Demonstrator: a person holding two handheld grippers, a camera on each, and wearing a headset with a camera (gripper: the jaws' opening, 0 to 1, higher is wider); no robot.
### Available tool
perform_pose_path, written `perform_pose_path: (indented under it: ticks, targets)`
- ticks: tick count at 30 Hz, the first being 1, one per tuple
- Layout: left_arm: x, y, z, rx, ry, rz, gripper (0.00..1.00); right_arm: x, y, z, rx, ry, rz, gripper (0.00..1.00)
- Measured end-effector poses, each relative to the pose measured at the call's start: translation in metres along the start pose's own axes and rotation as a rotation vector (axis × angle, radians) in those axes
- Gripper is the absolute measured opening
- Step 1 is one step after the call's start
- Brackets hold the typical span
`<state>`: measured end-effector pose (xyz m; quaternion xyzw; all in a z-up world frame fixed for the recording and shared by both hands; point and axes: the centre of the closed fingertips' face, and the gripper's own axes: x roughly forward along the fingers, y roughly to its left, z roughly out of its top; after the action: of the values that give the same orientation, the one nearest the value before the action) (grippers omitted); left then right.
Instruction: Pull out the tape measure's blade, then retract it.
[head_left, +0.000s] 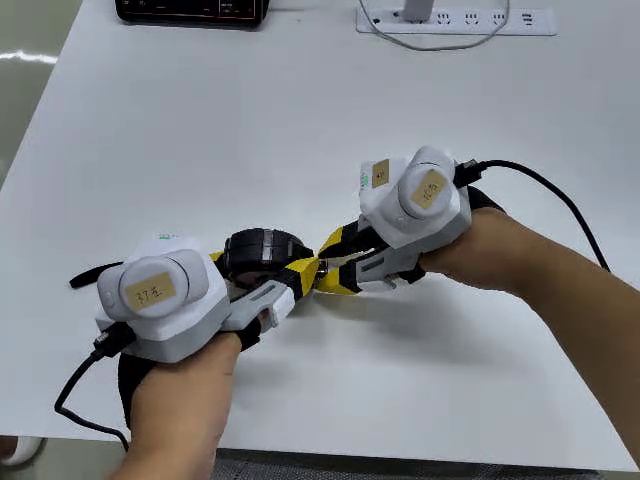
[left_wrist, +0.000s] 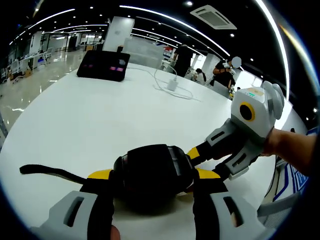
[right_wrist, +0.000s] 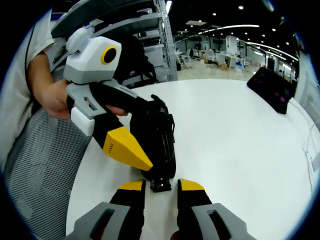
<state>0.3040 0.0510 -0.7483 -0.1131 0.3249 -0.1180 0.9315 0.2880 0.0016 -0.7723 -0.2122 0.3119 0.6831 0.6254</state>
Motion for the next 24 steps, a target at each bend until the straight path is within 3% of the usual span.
perform_pose_path:
  ticks: [14, 24]
  targets:
    - [-0.006, 0.002, 0.003, 0.054, 0.009, -0.01, 0.67, -0.013, 0.003, -0.003, 0.02, -0.01, -0.029, 0.37]
    - [-0.016, 0.006, 0.005, 0.1, 0.017, -0.027, 0.72, -0.03, 0.004, -0.003, 0.042, -0.039, -0.08, 0.44]
